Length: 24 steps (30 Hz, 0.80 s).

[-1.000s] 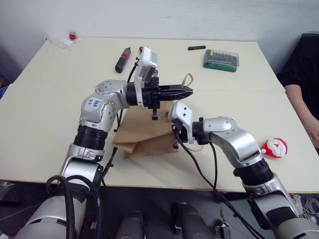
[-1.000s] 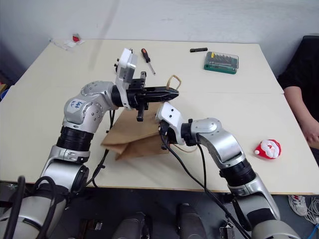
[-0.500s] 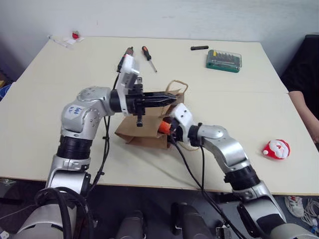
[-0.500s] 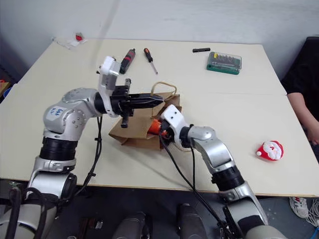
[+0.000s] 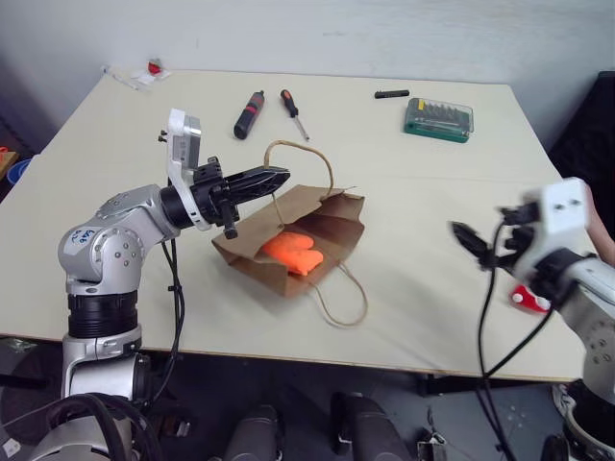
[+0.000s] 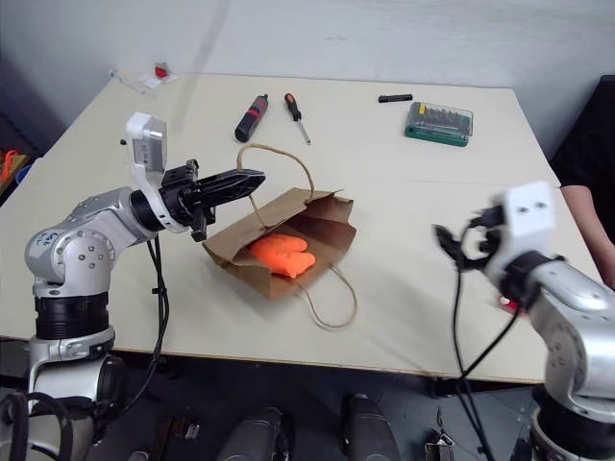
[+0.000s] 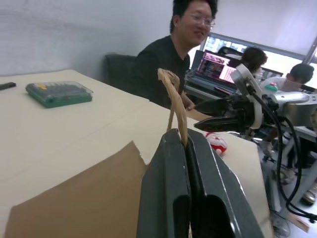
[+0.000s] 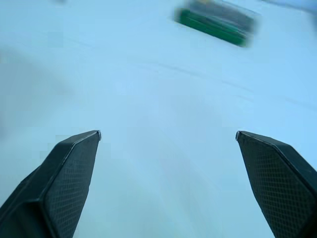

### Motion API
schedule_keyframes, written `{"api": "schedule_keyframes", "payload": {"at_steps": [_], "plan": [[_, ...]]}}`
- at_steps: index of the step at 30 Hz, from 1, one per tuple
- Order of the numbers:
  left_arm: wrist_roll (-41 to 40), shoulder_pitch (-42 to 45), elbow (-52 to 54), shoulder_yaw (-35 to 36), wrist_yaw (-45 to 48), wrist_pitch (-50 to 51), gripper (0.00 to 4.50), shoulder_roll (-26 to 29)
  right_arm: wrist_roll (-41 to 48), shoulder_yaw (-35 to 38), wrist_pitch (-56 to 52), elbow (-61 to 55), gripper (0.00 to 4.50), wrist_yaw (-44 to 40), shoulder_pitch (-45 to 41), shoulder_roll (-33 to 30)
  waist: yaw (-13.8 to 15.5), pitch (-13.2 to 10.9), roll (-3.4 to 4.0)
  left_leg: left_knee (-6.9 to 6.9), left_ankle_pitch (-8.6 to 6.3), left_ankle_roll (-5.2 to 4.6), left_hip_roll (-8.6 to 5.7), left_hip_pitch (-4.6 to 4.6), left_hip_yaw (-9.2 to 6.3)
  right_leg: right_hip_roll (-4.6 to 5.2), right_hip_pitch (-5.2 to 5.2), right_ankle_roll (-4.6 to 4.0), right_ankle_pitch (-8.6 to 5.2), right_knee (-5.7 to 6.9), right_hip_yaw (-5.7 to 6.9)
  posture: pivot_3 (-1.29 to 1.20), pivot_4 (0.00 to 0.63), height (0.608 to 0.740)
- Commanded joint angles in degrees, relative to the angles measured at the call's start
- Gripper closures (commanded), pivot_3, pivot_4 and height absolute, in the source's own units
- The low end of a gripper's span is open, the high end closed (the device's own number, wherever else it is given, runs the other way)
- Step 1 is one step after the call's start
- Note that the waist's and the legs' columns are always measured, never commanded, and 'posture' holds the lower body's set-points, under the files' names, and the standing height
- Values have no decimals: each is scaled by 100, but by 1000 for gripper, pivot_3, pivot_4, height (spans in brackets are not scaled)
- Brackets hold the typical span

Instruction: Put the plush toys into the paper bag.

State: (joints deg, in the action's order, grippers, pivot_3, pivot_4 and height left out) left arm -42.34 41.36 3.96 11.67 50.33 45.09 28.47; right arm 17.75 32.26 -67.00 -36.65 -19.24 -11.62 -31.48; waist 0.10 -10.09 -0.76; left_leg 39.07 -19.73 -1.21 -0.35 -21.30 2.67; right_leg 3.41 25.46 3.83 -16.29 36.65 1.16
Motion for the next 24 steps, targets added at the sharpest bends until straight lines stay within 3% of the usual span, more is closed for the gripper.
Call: {"api": "schedule_keyframes", "payload": {"at_steps": [1,5,12,13,15,21,24], "plan": [[-206,-48,306,271,-430,-96,4500,-162,-394,255,178,-102,38,522,479,198,-3,0,0,0,0,0,0,0,1,-1,-1,0,0,-1,-1,0,150,740],[-237,-307,535,235,-539,-97,4500,-165,-621,663,184,279,38,1171,614,818,-70,0,1,-5,3,5,0,13,20,-8,1,0,0,19,-19,0,150,740],[-302,-187,449,241,-576,-88,4500,-49,-186,973,203,806,38,1227,384,1539,-71,1,2,0,9,9,-1,22,22,-10,0,-2,-1,15,-22,0,150,740],[-219,-144,384,224,-543,-150,4500,19,-101,977,250,926,205,1199,329,1618,-72,1,2,0,9,8,-1,22,22,-10,0,-2,-1,16,-22,0,150,740],[-99,-97,281,204,-481,-246,4500,151,-101,913,481,1074,626,1205,346,1662,-61,0,3,0,8,8,-1,21,21,-10,0,-2,-1,20,-21,0,150,740],[-180,-160,176,328,-365,-279,4500,443,125,985,934,1158,2793,1168,432,1694,-41,1,4,-4,6,4,-1,16,20,-10,1,-1,-1,23,-20,0,150,740],[-134,-245,182,290,-310,-328,4500,513,18,534,1243,1085,3909,819,740,1289,-39,1,5,-5,6,4,-1,17,20,-10,1,-1,-1,23,-19,0,150,740]]}}
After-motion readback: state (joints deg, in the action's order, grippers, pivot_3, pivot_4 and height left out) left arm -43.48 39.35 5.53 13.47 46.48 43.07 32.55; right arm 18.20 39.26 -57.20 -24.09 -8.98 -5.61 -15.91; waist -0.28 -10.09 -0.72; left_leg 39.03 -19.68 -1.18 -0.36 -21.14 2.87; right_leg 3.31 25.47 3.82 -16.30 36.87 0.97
